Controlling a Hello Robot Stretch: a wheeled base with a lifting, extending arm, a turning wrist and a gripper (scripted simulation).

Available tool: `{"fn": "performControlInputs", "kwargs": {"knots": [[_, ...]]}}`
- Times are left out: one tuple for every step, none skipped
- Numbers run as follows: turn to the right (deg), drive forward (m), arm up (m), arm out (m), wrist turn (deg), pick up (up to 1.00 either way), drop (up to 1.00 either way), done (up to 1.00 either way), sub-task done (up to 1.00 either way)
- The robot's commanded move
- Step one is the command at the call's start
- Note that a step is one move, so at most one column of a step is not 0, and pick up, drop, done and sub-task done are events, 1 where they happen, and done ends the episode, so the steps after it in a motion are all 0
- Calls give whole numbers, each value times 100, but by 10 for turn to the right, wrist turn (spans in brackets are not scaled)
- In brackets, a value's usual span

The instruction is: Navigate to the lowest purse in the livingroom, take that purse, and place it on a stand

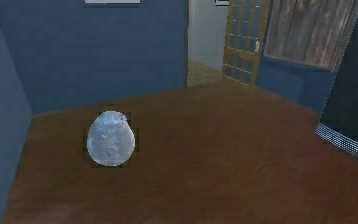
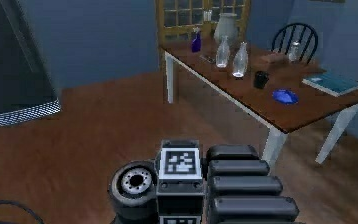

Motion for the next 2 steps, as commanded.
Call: {"fn": "performControlInputs", "kwargs": {"knots": [[60, 0, 0, 0, 0, 0, 0, 0, 0], [0, 100, 0, 0, 0, 0, 0, 0, 0]]}}
